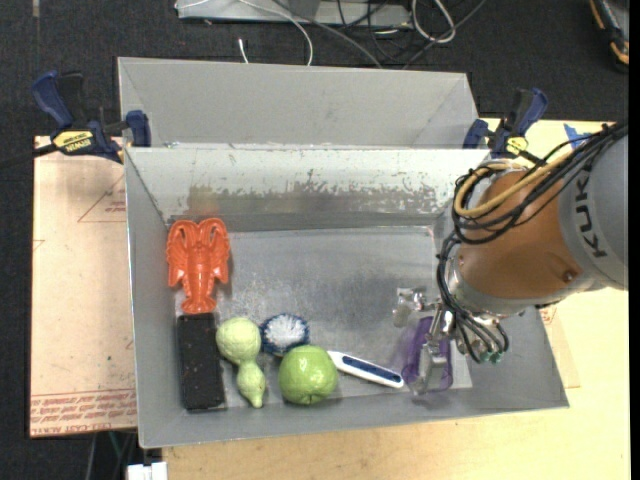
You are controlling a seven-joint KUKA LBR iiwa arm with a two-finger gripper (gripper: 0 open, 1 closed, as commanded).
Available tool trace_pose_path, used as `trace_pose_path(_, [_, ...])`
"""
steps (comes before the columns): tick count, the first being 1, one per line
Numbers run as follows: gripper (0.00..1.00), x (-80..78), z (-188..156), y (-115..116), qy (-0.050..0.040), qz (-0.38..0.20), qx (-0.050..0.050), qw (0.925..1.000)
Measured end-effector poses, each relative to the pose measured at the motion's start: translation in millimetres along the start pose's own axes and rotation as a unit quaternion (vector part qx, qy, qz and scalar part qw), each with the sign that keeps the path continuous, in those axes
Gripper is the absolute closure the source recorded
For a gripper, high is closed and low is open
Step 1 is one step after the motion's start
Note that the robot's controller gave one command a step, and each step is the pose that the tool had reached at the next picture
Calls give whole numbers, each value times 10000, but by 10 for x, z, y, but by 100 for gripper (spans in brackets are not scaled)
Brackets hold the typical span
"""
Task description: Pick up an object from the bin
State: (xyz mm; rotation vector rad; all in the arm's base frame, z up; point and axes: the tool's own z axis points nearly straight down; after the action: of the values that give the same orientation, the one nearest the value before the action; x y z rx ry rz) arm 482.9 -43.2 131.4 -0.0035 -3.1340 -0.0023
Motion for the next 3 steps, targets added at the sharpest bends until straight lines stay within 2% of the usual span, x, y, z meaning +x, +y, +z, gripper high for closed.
trace_pose_path(1, [0, -20, -34, 3, -37, -14, 3, 10000])
trace_pose_path(2, [0, -218, 594, -760, -11, -1878, 1, 9822])
trace_pose_path(3, [0, -36, 67, -578, -58, -2922, 11, 9563])
